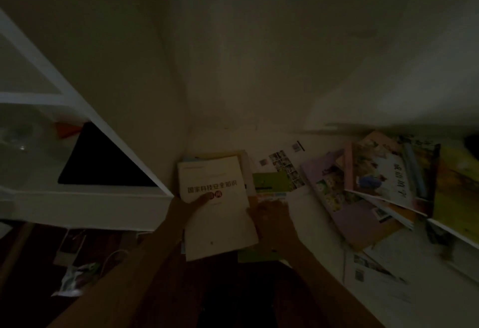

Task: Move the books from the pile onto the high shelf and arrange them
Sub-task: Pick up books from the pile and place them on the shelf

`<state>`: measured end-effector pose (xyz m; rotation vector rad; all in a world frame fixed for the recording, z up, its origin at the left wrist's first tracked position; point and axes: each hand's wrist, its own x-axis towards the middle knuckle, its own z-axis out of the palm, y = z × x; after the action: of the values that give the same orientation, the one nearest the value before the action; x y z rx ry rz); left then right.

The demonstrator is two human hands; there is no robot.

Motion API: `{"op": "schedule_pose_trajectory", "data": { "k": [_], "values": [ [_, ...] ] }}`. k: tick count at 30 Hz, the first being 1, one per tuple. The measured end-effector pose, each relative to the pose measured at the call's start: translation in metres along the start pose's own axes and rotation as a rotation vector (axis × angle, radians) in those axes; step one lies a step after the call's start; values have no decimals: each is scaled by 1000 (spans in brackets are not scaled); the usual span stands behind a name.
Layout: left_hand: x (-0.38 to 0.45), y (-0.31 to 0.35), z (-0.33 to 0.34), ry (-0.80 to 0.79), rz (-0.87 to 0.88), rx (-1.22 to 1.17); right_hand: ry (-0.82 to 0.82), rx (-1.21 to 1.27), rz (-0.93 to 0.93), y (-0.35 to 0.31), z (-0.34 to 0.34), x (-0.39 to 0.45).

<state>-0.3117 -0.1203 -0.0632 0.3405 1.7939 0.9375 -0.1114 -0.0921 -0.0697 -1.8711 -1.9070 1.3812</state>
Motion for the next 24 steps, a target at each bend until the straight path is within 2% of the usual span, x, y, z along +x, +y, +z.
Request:
{"op": "schedule_pose_trajectory", "data": {
  "k": [2, 6, 8, 11, 13, 15, 17, 20, 24],
  "values": [
    [-2, -1, -1, 2, 34, -45, 41, 233, 69, -5, 0, 9],
    [-8, 2, -9, -93, 42, -133, -20, 783, 220, -30, 9, 11],
    [-13, 11, -15, -167, 18, -152, -61, 871, 250, -35, 10, 8],
    [-26, 32, -22, -289, 44, -136, -228, 1041, 229, -37, 4, -2],
    [-38, 45, -27, -340, 105, -94, -280, 1053, 170, -39, -5, -16],
    [-55, 58, -32, -367, 189, -35, -194, 980, 157, -42, -16, -32],
    [-75, 69, -38, -356, 282, 29, -149, 925, 136, -41, -25, -45],
    [-114, 83, -47, -345, 414, 96, -167, 969, 20, -50, -32, -73],
    [-177, 101, -63, -292, 611, 132, -83, 984, -164, -78, -40, -119]
  ]
}}
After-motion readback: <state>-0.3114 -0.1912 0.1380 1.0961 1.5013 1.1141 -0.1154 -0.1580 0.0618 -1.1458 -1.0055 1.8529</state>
